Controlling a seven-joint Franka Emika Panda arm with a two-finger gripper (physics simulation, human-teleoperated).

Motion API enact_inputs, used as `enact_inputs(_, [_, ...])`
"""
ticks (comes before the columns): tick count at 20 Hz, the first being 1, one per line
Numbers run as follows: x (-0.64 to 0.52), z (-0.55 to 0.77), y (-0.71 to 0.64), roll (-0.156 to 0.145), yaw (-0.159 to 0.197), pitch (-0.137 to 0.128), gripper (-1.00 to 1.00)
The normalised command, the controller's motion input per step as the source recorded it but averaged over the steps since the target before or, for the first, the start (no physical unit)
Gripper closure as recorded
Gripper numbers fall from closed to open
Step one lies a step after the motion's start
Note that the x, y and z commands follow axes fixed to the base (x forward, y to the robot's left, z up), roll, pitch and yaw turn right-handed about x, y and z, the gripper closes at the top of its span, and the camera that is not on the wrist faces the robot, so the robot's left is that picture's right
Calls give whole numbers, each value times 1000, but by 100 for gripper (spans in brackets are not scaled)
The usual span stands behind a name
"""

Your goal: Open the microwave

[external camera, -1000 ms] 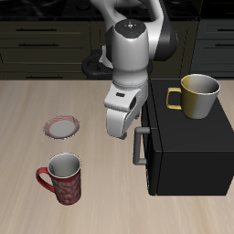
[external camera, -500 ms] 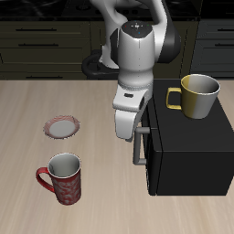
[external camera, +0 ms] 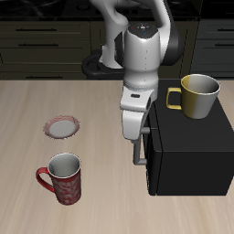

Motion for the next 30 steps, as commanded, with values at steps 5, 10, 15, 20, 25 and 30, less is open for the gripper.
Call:
enact_inputs(5, [98, -86, 110, 7, 15, 1, -100])
enact_inputs(10, [106, -164, 107, 36, 37, 41, -100])
enact_inputs(15, [21, -85, 147, 28, 31, -28, 100])
enact_inputs(20, [-29, -66, 94, 25, -12, 9, 100])
enact_inputs(25, [-61, 1, 103, 26, -17, -5, 100])
enact_inputs(30, [-35, -18, 31, 10, -5, 7, 100])
